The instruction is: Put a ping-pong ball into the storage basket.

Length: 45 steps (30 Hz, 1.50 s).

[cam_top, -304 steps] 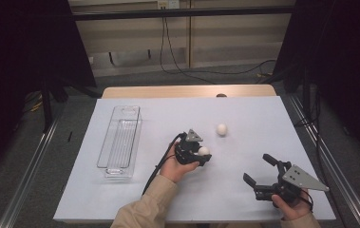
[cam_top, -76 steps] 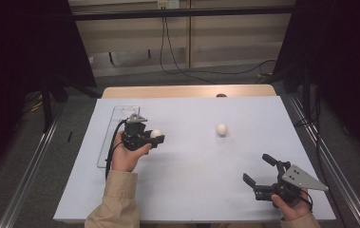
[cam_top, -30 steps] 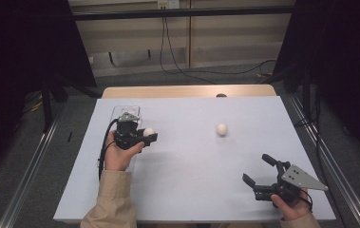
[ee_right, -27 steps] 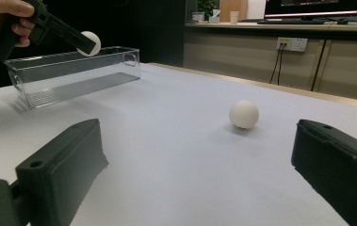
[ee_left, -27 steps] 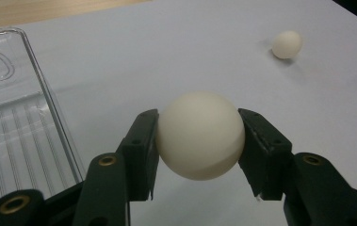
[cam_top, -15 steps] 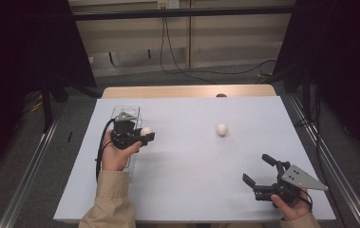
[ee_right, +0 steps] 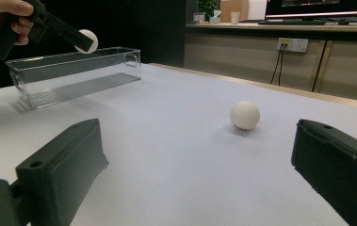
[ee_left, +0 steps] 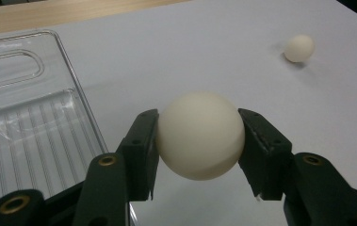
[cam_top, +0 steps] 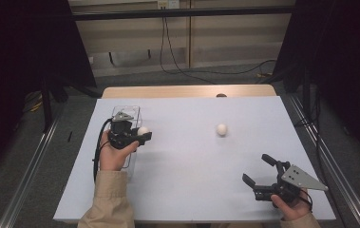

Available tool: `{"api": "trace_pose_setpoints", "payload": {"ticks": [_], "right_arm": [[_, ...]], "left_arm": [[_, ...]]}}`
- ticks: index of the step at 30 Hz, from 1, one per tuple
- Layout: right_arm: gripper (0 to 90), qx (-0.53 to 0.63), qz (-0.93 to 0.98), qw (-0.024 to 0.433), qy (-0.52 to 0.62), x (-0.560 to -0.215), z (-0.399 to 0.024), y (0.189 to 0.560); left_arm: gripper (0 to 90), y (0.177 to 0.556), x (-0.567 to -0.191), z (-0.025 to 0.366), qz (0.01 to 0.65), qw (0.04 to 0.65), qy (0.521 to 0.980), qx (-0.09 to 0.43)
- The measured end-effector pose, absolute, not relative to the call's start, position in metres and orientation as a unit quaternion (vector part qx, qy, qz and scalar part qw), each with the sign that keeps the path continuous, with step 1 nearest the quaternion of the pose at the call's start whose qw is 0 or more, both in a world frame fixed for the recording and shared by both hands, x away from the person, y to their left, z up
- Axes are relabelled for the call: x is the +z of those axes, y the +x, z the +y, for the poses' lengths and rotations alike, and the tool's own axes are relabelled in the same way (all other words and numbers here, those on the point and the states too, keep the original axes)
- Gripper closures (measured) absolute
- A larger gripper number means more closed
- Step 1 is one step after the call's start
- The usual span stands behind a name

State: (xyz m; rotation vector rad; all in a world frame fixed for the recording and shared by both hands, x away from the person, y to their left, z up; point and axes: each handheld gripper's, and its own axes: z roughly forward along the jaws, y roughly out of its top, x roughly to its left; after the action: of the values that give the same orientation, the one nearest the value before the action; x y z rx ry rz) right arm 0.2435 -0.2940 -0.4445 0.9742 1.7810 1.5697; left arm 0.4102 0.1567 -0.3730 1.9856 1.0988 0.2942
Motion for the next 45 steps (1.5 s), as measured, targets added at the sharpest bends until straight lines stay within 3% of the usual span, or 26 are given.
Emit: {"api": "trace_pose_setpoints", "payload": {"ticks": [45], "right_arm": [[2.4,0.587,0.666,0.284,0.363,-0.444,-0.294,0.243]], "left_arm": [[51.1,0.409,-0.369,0.178,0.448,0.409,0.782,0.143]]}}
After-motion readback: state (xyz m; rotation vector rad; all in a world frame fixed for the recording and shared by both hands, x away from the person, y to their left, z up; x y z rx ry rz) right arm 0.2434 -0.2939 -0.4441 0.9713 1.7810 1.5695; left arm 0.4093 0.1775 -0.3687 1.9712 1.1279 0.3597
